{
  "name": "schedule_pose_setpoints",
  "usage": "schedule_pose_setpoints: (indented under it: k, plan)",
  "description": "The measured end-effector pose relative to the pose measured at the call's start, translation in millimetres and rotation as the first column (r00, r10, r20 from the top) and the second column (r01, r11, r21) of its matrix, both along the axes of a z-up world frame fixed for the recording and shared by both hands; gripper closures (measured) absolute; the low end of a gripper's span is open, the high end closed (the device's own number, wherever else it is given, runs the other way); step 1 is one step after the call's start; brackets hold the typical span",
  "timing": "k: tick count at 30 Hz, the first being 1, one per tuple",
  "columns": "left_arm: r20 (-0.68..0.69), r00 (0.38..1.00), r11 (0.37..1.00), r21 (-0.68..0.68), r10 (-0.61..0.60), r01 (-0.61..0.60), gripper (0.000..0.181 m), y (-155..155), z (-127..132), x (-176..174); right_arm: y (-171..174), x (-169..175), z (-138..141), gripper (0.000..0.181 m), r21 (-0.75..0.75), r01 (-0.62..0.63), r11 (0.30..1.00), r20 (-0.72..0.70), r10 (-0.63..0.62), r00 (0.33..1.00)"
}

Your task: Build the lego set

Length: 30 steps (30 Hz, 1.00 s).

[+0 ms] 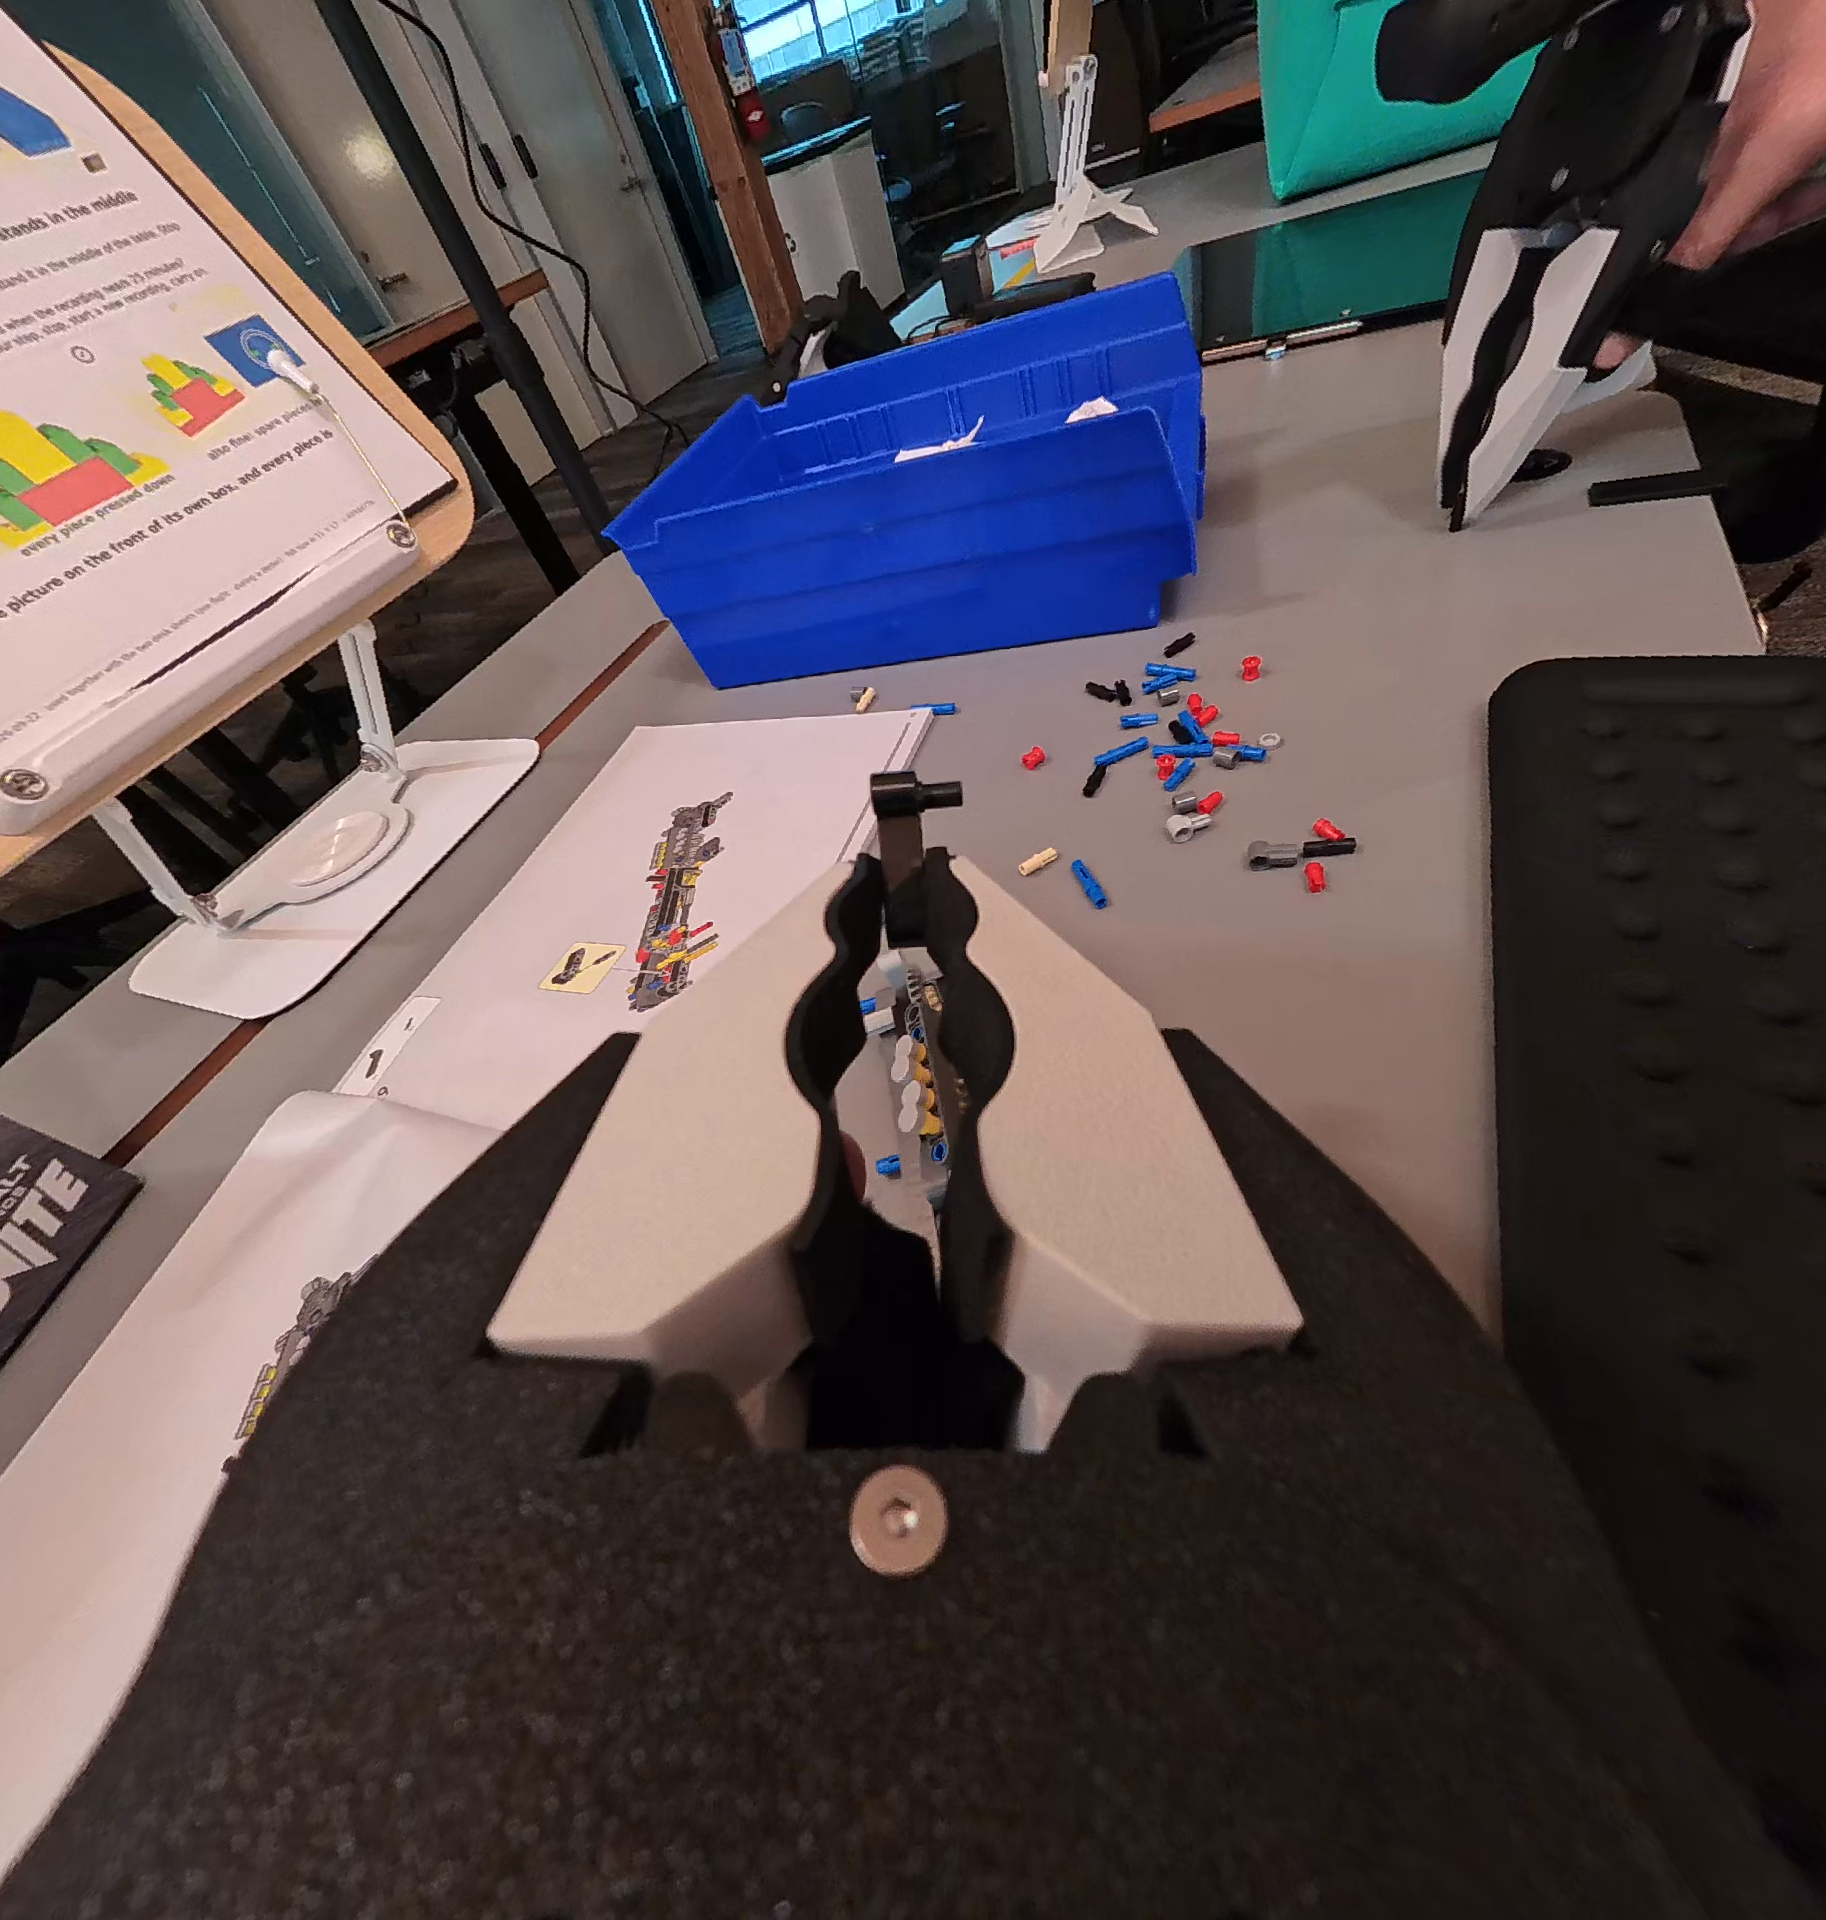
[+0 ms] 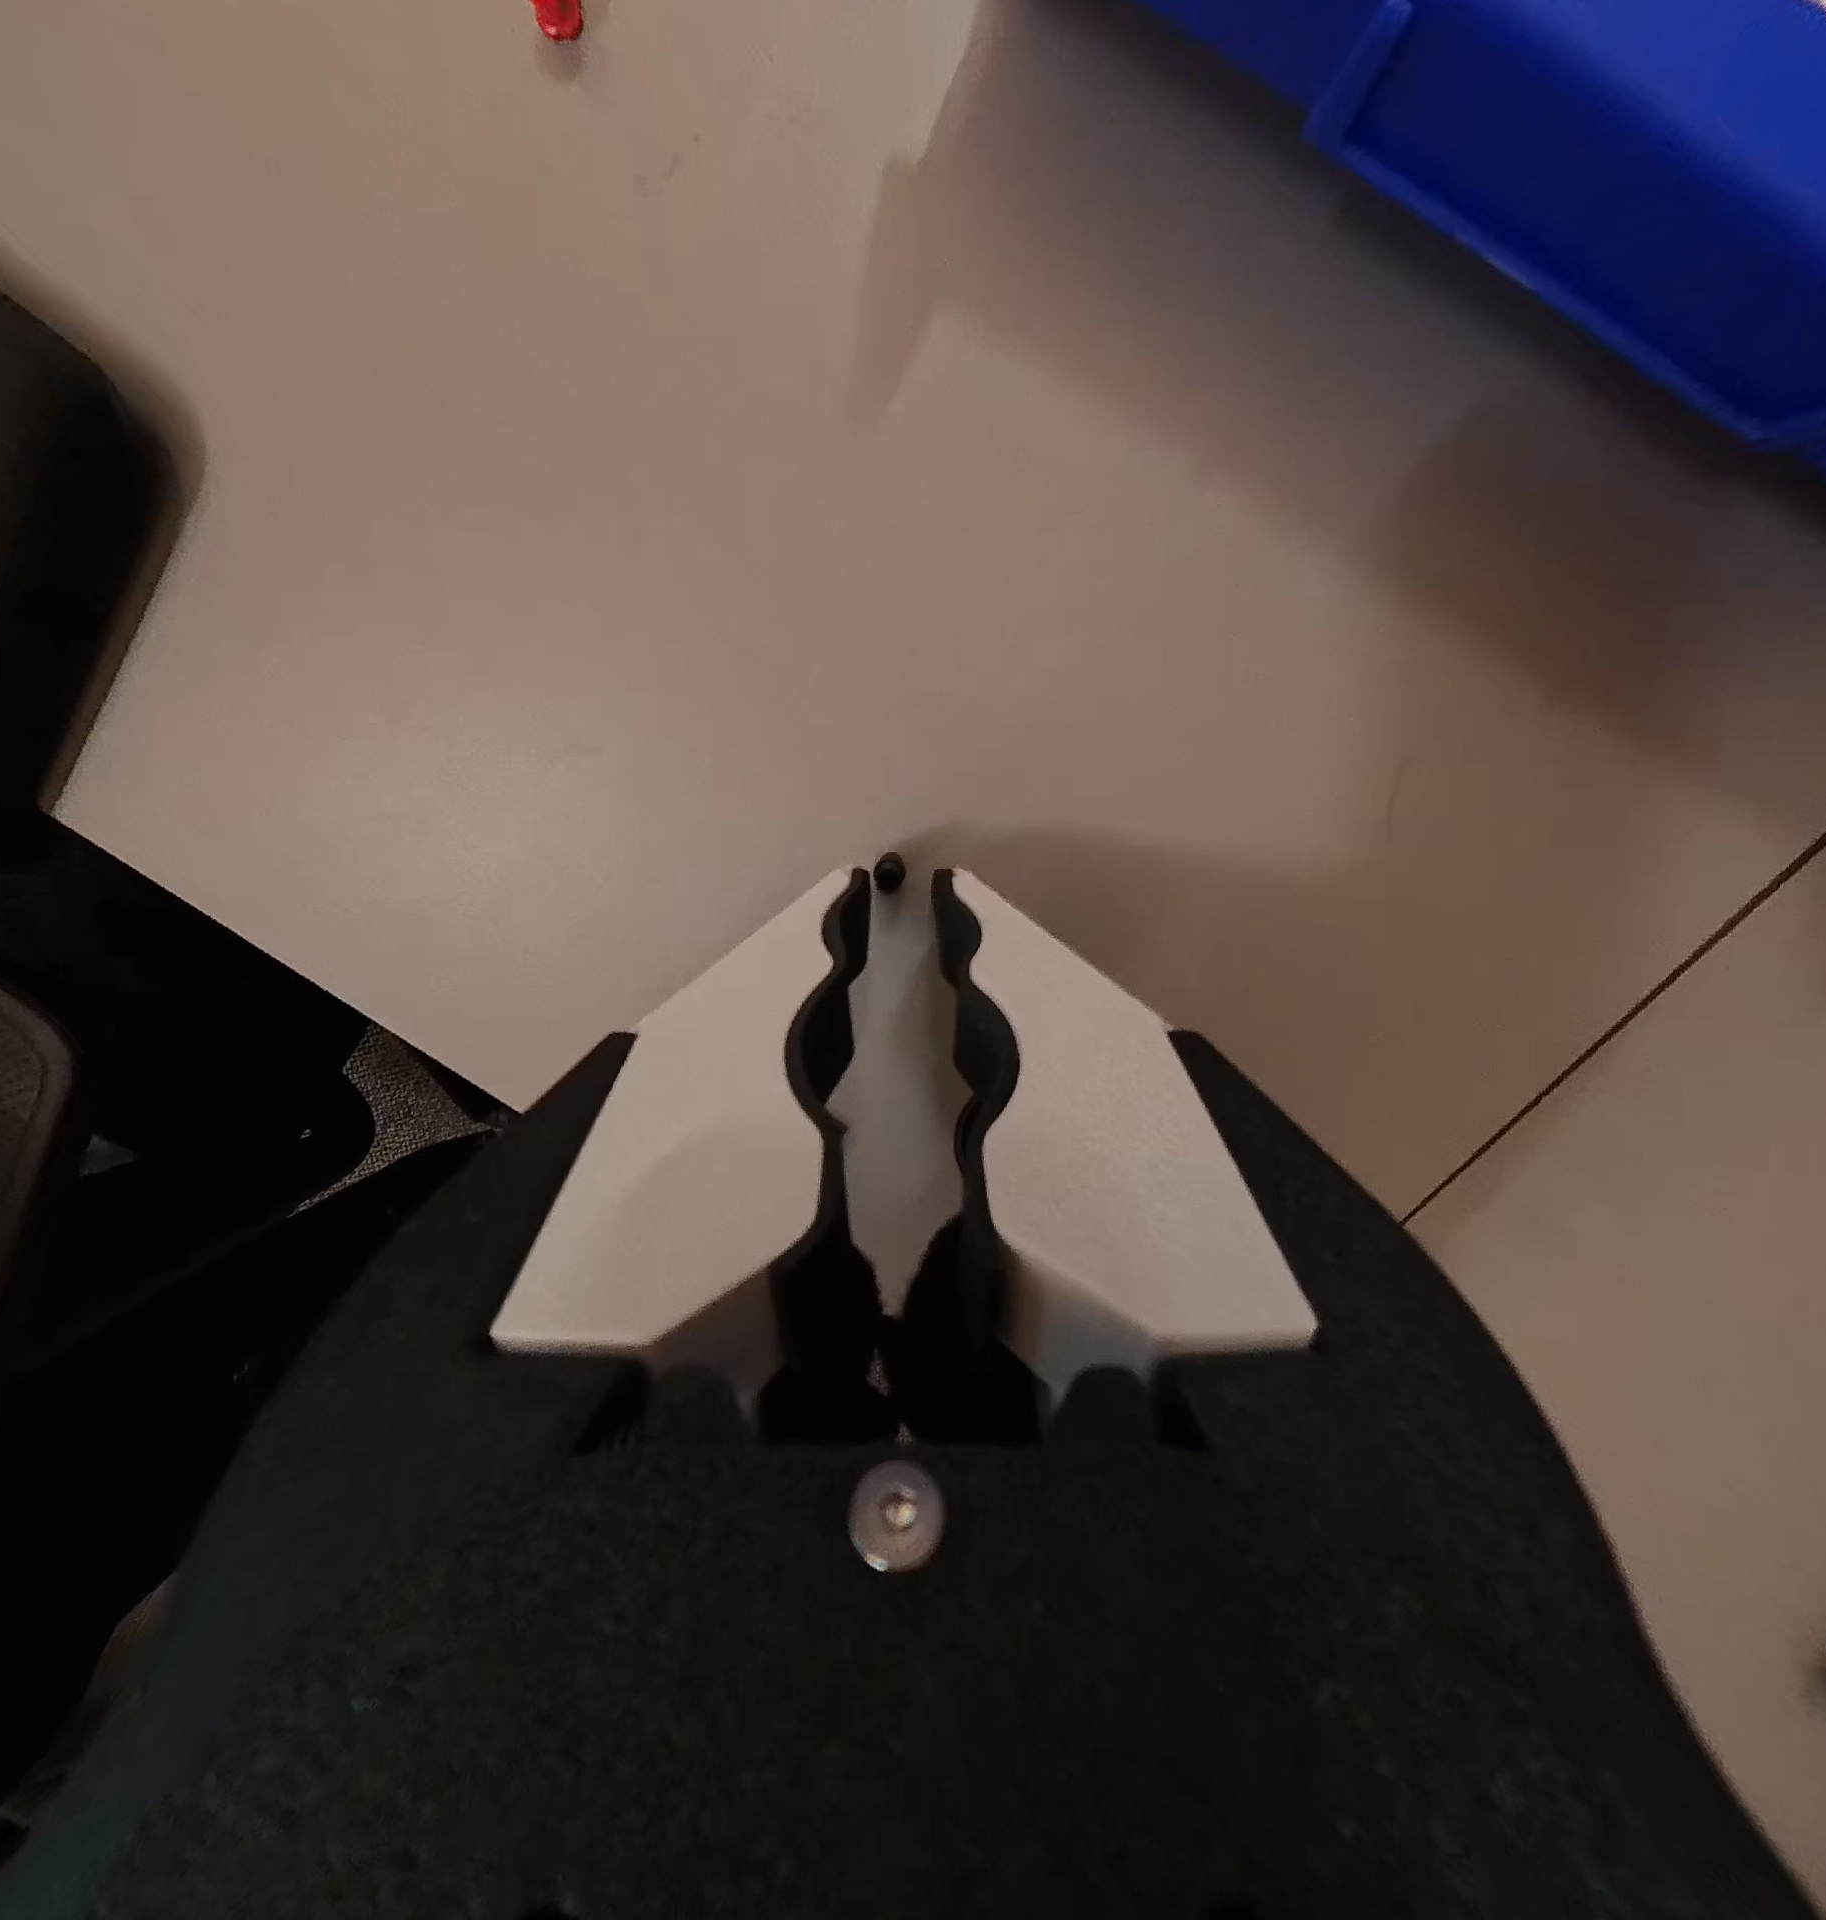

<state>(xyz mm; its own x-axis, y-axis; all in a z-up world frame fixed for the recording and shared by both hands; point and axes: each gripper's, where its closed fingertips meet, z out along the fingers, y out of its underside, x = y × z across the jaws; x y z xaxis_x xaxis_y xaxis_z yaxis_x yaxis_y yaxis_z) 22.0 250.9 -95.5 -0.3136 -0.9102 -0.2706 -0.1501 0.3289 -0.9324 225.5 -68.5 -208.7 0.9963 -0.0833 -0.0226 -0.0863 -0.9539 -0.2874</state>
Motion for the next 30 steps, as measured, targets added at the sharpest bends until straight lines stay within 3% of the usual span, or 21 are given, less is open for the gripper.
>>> schedule_pose_setpoints:
  k: [21,23,26,30]
  plan:
    - [0.003,1.000,1.000,-0.003,-0.001,0.001,0.175,0,1,0,11,-4,8,0.177,0.047,-0.001,0.999,-0.001,0.001,1.000]
    - [0.003,1.000,0.999,-0.033,-0.010,0.010,0.175,-2,3,-1,37,-13,29,0.177,0.150,-0.016,0.989,0.054,0.008,0.999]
    - [0.014,1.000,0.994,-0.105,-0.020,0.022,0.175,-5,7,-1,115,-68,83,0.177,0.398,-0.131,0.908,0.171,0.067,0.983]
    - [0.021,0.998,0.964,-0.255,-0.066,0.069,0.175,-14,12,-2,222,-162,144,0.177,0.714,-0.251,0.654,0.298,0.041,0.954]
